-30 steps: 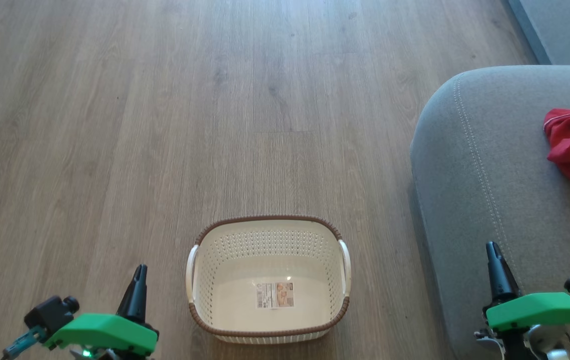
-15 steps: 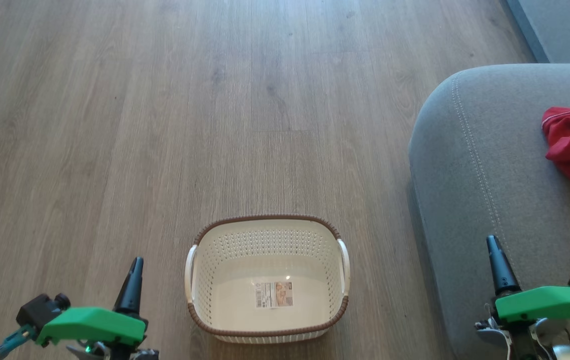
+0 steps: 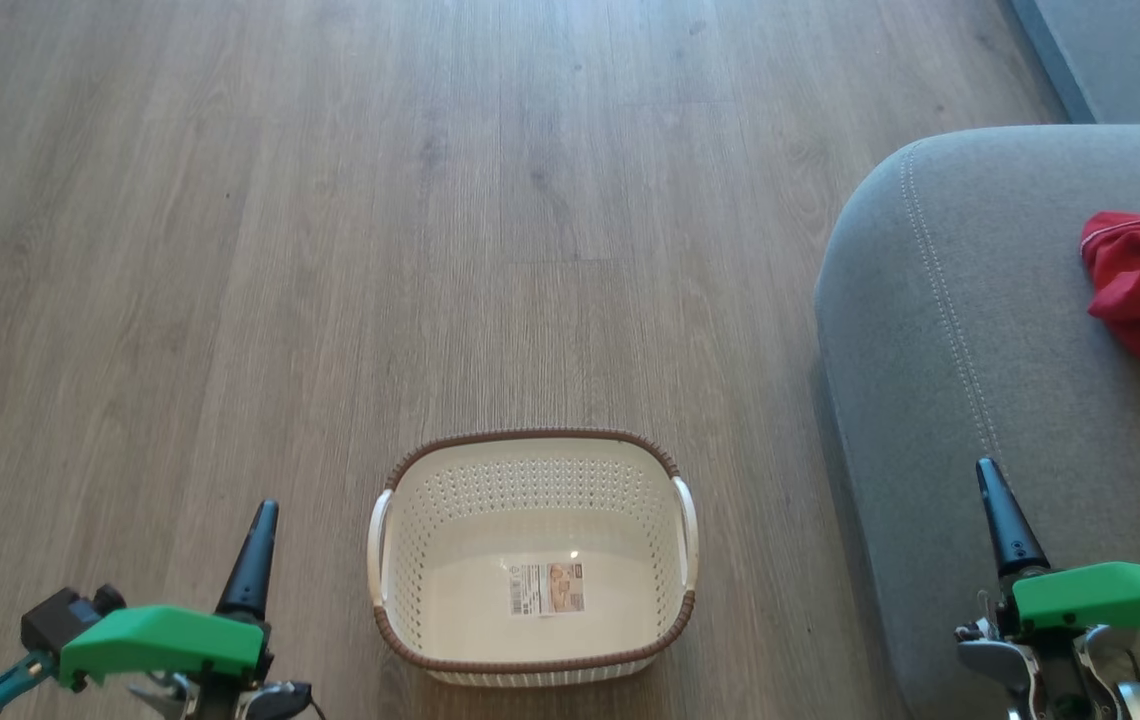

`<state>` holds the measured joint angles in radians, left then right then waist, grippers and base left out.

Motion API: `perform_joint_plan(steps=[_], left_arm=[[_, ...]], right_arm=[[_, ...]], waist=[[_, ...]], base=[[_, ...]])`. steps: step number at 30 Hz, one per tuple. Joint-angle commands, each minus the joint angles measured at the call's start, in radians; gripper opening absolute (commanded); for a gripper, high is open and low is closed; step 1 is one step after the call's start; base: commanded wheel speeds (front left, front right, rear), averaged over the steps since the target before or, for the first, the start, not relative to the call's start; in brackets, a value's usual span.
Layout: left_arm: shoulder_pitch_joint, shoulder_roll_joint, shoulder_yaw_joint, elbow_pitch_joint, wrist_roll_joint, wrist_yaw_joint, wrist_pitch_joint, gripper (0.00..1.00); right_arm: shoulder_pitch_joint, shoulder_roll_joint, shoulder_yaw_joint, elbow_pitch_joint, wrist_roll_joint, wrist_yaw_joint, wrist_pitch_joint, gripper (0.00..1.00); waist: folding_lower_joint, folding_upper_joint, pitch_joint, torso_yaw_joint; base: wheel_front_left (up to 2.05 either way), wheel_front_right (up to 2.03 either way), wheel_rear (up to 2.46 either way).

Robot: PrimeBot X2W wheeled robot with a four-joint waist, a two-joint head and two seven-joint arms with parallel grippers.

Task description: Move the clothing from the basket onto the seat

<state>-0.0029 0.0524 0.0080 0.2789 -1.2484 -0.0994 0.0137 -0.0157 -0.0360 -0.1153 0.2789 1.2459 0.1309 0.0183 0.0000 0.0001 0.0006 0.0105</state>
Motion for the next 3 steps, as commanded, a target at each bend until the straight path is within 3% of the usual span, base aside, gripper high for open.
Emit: perform_joint_plan(steps=[1,3], left_arm=[[-0.063,0.004,0.040,-0.032,-0.038,-0.010,0.010,0.00],[-0.066,0.004,0.044,-0.032,-0.060,-0.012,0.015,0.00]], right_arm=[[-0.054,-0.011,0.013,-0.034,0.037,0.000,0.011,0.00],[-0.057,-0.011,0.012,-0.034,0.060,0.000,0.017,0.00]], waist=[[0.0000,-0.0001,0.000,-0.001],[0.0000,-0.0001,0.000,-0.001]], base=[[0.00,0.00,0.00],[0.00,0.00,0.00]])
